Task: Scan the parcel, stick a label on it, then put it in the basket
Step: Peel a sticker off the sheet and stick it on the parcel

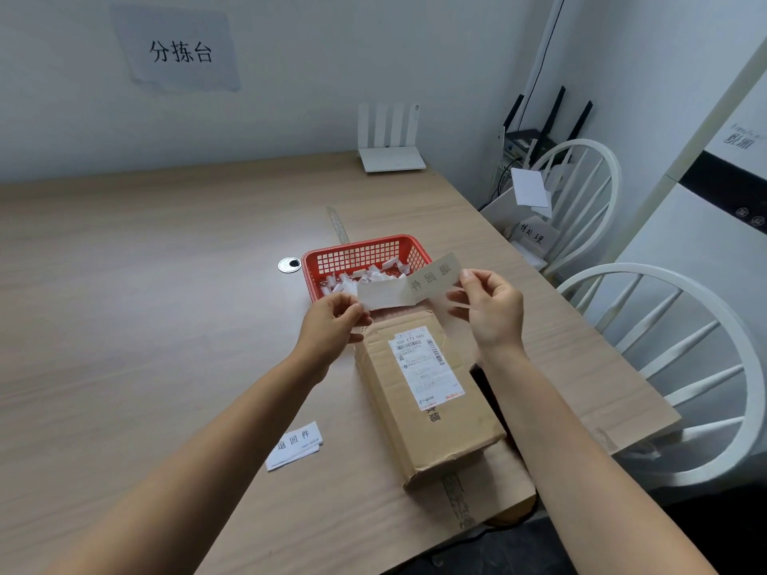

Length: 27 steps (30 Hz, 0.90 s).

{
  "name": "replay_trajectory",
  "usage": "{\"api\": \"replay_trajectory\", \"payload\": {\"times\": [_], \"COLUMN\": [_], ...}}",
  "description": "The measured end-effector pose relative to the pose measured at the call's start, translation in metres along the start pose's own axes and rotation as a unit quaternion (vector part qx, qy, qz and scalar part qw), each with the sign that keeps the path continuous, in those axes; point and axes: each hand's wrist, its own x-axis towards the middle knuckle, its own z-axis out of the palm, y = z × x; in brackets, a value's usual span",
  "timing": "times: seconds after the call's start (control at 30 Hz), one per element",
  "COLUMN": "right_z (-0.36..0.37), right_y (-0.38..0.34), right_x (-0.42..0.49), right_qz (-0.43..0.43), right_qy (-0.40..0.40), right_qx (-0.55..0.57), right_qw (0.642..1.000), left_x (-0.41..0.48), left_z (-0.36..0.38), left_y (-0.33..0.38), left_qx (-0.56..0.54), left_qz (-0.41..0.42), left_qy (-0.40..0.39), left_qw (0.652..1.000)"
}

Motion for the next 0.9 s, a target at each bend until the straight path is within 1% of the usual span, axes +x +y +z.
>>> {"api": "replay_trajectory", "payload": {"times": [0.17,0.23,0.33,0.4,0.5,0.6,0.67,0.73,0.8,0.83,0.9], "right_z": [-0.012,-0.018,-0.02,-0.019,-0.015,-0.009,-0.004,0.001,0.005,0.007,0.01], "right_y": [0.0,0.002,0.01,0.018,0.029,0.038,0.045,0.054,0.064,0.069,0.078], "right_x": [0.027,0.037,0.043,0.046,0.055,0.062,0.064,0.064,0.062,0.061,0.057], "right_qz": [0.004,0.006,0.012,0.018,0.03,0.034,0.033,0.029,0.008,-0.005,-0.021], "right_qy": [0.081,0.089,0.066,0.048,0.039,0.025,0.01,-0.003,-0.009,-0.013,-0.024], "right_qx": [0.063,0.071,0.042,0.018,0.003,0.005,0.001,-0.016,-0.053,-0.079,-0.117], "right_qw": [0.995,0.993,0.997,0.999,0.999,0.999,0.999,0.999,0.999,0.997,0.993], "left_x": [0.036,0.053,0.083,0.108,0.149,0.173,0.175,0.163,0.142,0.13,0.105], "left_z": [0.001,0.003,0.011,0.017,0.025,0.025,0.022,0.023,0.027,0.031,0.04], "left_y": [-0.009,-0.014,-0.019,-0.018,-0.013,-0.012,-0.017,-0.024,-0.03,-0.032,-0.032], "left_qx": [0.001,0.029,0.078,0.103,0.105,0.19,0.225,0.22,0.185,0.153,0.049], "left_qz": [-0.039,-0.047,-0.052,-0.041,-0.037,-0.061,-0.073,-0.063,-0.05,-0.049,-0.066], "left_qy": [0.046,0.045,0.043,0.058,0.079,0.062,0.053,0.039,0.004,-0.013,-0.046], "left_qw": [0.998,0.997,0.995,0.992,0.991,0.978,0.97,0.973,0.981,0.987,0.996]}}
